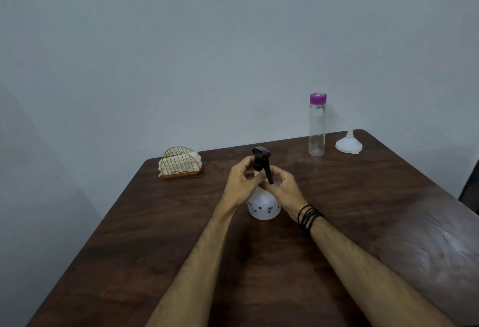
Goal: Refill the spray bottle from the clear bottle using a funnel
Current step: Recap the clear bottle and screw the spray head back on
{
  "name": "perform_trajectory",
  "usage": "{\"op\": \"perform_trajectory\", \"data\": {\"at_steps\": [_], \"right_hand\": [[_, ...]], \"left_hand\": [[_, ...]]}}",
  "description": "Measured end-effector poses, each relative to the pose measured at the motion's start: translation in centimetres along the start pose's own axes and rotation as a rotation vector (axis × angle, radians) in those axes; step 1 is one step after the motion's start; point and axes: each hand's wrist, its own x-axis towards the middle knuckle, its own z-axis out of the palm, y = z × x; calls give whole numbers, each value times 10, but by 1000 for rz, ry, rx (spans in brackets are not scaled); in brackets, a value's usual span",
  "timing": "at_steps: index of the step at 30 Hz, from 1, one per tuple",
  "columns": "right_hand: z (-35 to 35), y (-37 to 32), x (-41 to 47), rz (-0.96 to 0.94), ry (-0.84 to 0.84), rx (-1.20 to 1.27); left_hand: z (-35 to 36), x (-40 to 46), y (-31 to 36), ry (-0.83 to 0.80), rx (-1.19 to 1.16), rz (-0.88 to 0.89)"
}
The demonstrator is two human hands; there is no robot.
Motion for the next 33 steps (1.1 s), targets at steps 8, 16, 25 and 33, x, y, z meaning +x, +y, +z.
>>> {"op": "perform_trajectory", "data": {"at_steps": [8, 16, 25, 33], "right_hand": [[-1, 6, 0, 15, -23, 65], [14, 13, -8, -100, 109, -366], [4, 7, 5, 32, 25, -379], [-27, 0, 11, 207, -305, -71]], "left_hand": [[-4, -1, -4, 15, -217, -61], [0, -2, -5, 80, -30, 1], [-4, -1, -1, 132, 172, 78], [-3, -1, -3, 26, 68, 23]]}}
